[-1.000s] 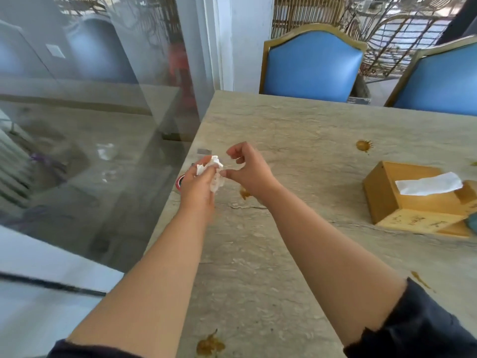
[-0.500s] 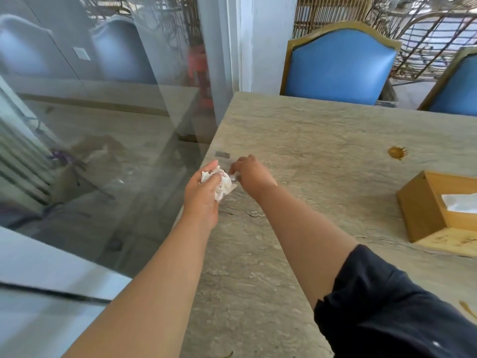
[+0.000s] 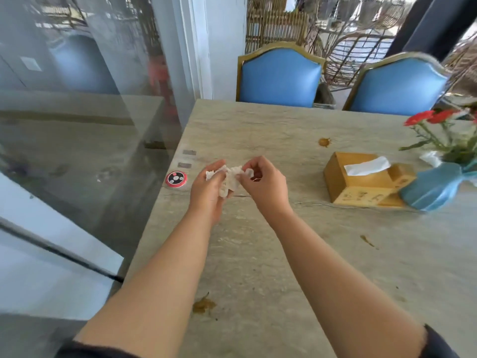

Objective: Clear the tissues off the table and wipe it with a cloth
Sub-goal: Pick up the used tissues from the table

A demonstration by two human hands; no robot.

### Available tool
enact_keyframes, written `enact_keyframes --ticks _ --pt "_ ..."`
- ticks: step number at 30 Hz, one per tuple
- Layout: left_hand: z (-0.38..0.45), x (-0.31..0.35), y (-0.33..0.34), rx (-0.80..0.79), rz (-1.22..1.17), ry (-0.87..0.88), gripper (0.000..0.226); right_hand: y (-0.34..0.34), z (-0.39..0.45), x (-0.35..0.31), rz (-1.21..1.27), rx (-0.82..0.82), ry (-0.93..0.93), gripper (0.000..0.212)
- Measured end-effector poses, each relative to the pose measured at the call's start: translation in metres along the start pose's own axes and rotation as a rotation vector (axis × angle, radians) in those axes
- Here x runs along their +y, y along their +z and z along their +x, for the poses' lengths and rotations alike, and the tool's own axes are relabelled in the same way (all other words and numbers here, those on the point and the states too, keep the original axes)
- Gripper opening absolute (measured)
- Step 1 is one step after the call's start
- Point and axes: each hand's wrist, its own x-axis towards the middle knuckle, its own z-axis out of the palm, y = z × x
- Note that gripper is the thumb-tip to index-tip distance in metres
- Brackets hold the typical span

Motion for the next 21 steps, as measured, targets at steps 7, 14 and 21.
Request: enact_keyframes --ticks 7,14,21 --pt "-0.08 -0.034 0.04 -0.302 -0.042 -0.135 0.05 -0.075 -0.083 -0.008 -0.168 0.098 -0.051 0.012" --pt "-0.156 -0.072 0.094 -0.472 0.032 -0.167 0.027 -0.163 -0.167 0.004 -0.034 0.205 0.164 0.031" --pt "-0.246 -0.123 0.184 -0.501 0.255 -0.119 0.019 -0.275 -0.232 0.038 0.433 0.413 0.381 0.034"
